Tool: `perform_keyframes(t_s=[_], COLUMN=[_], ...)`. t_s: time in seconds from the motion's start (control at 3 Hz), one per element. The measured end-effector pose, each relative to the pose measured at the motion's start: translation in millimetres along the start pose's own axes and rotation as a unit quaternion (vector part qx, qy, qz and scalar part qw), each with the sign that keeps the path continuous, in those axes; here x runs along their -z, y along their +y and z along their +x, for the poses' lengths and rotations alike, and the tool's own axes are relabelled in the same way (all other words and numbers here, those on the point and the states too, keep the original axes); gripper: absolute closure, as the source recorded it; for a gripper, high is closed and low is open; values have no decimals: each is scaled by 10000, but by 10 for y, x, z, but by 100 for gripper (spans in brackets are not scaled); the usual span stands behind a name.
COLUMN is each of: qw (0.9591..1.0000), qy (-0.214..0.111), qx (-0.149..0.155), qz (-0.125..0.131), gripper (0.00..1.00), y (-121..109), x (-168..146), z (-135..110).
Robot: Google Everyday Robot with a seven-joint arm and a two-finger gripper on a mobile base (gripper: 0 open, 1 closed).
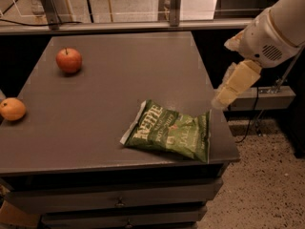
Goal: Pick apple
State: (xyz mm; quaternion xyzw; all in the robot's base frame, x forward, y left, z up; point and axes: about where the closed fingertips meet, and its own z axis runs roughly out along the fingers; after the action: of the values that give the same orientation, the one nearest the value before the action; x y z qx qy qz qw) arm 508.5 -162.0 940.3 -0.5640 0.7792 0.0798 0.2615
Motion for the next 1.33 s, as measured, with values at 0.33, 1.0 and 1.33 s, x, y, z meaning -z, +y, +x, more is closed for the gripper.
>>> perform_keyframes(t_s=[0.33,1.0,1.33], qw=[9978,9927,9914], qy=[-662,-1207,-1302], qx=[-84,-77,-85], qz=[22,-23,-10], gripper=[0,0,0], y=[-209,-277,-270], x=[-287,-599,-639], z=[-336,-763,-783])
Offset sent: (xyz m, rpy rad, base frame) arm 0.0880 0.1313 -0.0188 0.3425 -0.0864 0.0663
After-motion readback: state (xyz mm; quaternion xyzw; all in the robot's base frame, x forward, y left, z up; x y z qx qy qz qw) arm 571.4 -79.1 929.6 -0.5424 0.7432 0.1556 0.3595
